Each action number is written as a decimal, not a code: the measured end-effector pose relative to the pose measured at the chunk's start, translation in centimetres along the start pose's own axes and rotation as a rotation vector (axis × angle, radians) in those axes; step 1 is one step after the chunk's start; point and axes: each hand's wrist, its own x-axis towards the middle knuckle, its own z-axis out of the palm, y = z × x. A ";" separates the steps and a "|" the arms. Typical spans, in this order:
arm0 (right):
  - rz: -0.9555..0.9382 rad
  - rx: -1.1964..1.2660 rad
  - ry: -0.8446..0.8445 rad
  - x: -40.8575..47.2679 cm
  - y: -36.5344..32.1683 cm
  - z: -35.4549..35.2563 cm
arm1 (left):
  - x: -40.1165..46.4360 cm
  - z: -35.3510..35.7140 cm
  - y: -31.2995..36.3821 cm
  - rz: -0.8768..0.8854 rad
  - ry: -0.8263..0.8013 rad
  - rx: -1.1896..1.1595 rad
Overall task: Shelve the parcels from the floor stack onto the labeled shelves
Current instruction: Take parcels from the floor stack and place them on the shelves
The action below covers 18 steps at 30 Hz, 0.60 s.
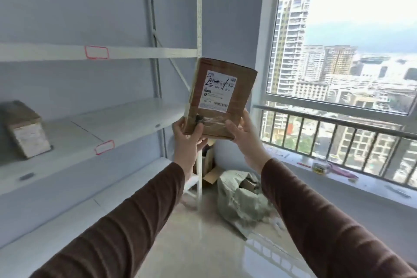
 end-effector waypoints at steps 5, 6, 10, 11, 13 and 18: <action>-0.020 0.152 -0.145 7.1 1.2 8.1 | 4.7 -8.0 5.4 0.210 0.151 0.428; -0.019 0.185 -0.167 8.4 1.4 10.0 | 5.6 -9.6 6.7 0.246 0.187 0.516; -0.040 0.254 -0.263 13.3 1.0 18.1 | 8.6 -15.6 12.6 0.375 0.309 0.757; -0.052 0.254 -0.286 14.5 0.5 20.1 | 9.3 -17.0 14.1 0.398 0.317 0.789; -0.091 0.258 -0.333 17.0 -0.7 24.2 | 11.0 -19.7 17.4 0.438 0.334 0.855; -0.216 0.292 -0.418 23.6 -4.1 33.7 | 15.5 -25.8 25.8 0.483 0.353 0.963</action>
